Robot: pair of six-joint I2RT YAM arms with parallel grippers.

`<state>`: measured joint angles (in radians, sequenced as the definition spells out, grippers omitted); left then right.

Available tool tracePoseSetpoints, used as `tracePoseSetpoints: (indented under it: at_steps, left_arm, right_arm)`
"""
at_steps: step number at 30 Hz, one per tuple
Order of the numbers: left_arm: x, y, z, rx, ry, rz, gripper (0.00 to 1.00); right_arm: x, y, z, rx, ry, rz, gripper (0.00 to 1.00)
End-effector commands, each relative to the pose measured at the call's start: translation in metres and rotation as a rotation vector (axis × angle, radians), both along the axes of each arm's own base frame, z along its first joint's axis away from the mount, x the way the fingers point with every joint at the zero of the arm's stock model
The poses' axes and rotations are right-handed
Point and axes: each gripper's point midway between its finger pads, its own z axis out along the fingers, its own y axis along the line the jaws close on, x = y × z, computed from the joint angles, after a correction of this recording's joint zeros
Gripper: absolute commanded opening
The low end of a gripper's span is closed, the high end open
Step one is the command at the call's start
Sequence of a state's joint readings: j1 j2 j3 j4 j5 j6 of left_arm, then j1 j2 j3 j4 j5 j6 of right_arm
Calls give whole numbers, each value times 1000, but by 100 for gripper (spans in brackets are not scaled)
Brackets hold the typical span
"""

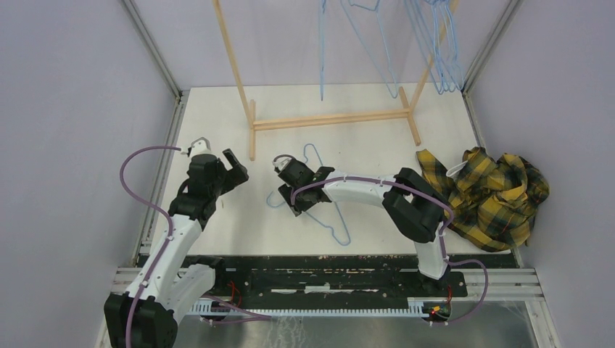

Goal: Organize the hangers

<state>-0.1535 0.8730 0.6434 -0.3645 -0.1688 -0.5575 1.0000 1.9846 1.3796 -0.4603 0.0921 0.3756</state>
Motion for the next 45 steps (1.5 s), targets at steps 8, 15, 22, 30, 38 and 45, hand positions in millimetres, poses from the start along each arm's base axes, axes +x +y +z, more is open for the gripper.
tracePoseSetpoints:
  at_steps: [8,15,22,30,38,45]
  left_arm:
    - [3,-4,7,-49,-46,3,99]
    - [0,-4,10,-52,-54,2,99]
    - [-6,-3,10,-53,-61,2,99]
    - [-9,-3,11,-57,-63,1,99]
    - [-11,-14,21,-121,-112,-33,99]
    - [-5,-54,13,-342,-201,-154,99]
  right_arm:
    - [29,6,0,-68,-110,2,57]
    - [33,5,-18,-103,-103,-16,51]
    - [36,-13,-44,-187,-105,-65,2]
    - [42,-17,-22,-44,-128,-134,0]
    - [74,-12,56,346,-33,-248,0]
    - [67,11,70,481,68,-232,1]
